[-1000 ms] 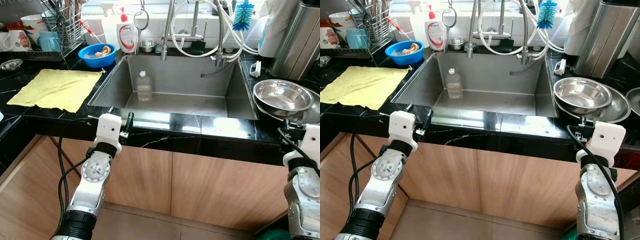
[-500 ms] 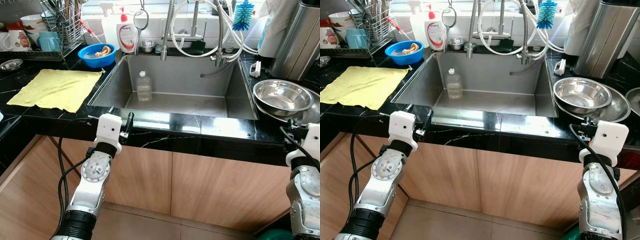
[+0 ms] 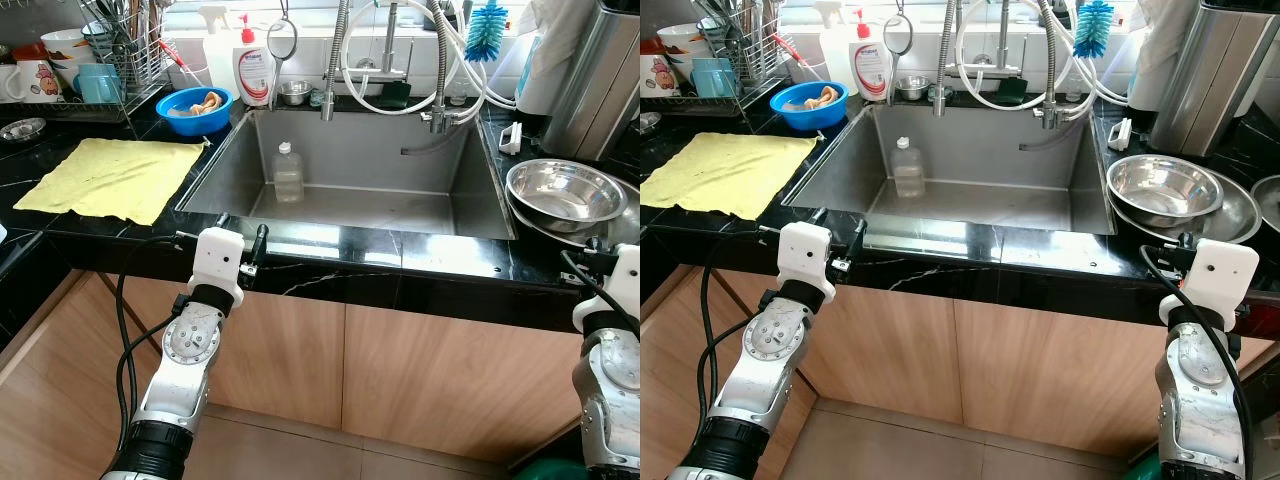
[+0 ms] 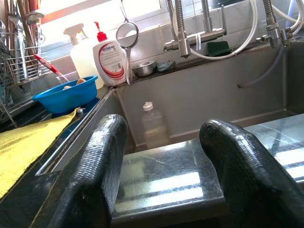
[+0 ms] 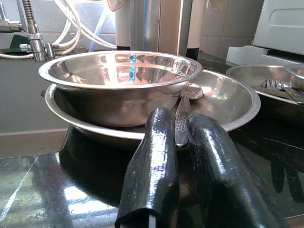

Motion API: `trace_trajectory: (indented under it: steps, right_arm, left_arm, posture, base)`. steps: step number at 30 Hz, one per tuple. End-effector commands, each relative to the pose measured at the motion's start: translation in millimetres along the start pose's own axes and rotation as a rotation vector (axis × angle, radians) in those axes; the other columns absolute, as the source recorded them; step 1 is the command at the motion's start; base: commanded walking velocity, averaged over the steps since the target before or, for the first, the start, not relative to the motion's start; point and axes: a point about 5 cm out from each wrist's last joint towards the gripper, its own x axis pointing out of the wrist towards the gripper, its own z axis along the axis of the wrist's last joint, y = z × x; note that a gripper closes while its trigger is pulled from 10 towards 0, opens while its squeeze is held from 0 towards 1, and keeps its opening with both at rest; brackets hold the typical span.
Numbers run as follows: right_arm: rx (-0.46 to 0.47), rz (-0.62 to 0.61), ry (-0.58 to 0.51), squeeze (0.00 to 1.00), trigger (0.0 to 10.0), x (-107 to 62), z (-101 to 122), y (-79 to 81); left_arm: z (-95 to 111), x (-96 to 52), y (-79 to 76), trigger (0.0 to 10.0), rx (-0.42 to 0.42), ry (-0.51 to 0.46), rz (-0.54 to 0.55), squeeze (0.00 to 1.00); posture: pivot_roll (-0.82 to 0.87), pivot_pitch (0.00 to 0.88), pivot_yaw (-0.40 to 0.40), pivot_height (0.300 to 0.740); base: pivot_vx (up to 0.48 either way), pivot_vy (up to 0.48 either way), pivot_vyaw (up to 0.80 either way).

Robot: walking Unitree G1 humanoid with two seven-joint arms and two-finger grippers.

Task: Kitchen organization

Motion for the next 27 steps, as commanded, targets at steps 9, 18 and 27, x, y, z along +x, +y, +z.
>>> trace_trajectory:
  steps: [9,18,27]
  right_arm:
    - [0.000,-0.051,-0.031,0.00,0.0,2.6,9,-2.7]
    - [-0.011,-0.247,-0.134,0.00,0.0,4.2,35,-19.4]
    - [-0.008,-0.233,-0.173,0.00,10.0,5.1,43,-12.3]
  left_arm:
    - [3,1.6,0.9,10.0,0.028,-0.006,-0.007,0.00]
    - [4,1.9,1.4,10.0,0.028,-0.006,-0.005,0.00]
    - [4,2.1,1.2,10.0,0.027,-0.008,-0.002,0.00]
  posture:
    - [0.02,0.000,0.045,0.720]
    - [0.02,0.000,0.043,0.720]
    - [0.02,0.000,0.040,0.720]
  base:
    - [0.000,0.000,0.00]
    - [0.000,0.000,0.00]
    - [0.000,0.000,0.00]
